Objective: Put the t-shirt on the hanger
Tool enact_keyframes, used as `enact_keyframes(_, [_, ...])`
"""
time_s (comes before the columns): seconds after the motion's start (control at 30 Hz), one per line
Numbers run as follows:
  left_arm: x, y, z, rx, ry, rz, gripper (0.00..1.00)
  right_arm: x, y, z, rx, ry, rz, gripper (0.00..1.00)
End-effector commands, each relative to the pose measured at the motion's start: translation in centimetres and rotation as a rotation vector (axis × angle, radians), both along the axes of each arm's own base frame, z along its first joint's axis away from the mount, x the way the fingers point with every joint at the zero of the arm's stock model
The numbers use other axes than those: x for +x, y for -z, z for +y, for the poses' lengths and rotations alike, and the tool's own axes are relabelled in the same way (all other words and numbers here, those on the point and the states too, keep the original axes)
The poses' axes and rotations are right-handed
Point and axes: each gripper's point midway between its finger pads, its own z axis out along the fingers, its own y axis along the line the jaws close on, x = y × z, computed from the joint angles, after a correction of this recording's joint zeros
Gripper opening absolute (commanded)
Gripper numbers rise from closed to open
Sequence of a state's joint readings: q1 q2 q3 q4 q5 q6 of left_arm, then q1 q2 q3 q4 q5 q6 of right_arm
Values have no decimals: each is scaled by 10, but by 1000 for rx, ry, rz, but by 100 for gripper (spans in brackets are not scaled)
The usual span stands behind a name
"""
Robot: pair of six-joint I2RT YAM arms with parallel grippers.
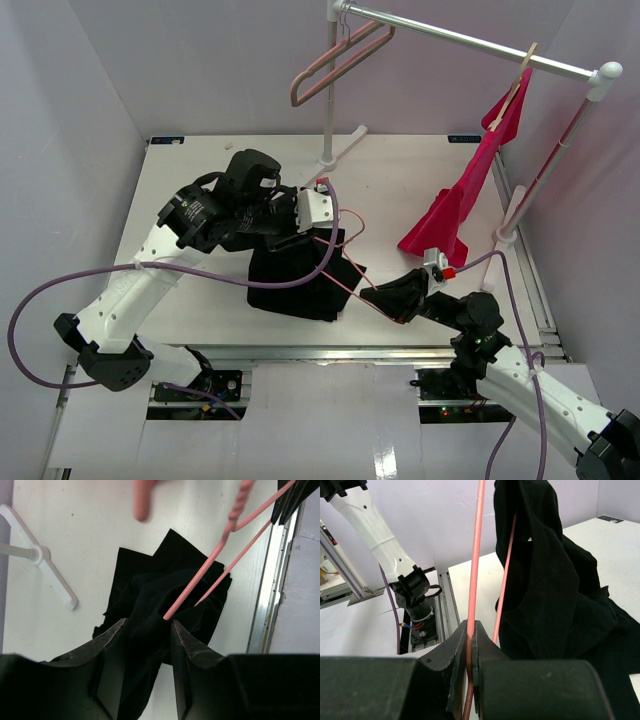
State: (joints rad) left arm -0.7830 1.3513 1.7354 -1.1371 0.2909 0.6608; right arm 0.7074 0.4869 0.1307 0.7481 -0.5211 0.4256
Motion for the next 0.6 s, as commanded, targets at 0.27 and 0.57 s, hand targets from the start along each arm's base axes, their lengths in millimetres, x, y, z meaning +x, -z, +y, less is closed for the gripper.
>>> enact_keyframes(0.27, [-12, 30, 13, 81, -5, 71, 47, -6, -49, -8, 96, 21, -149, 8])
enact_keyframes(0.57, [-38, 7, -23, -77, 192, 145, 0, -3, -65, -8, 111, 32, -165, 8])
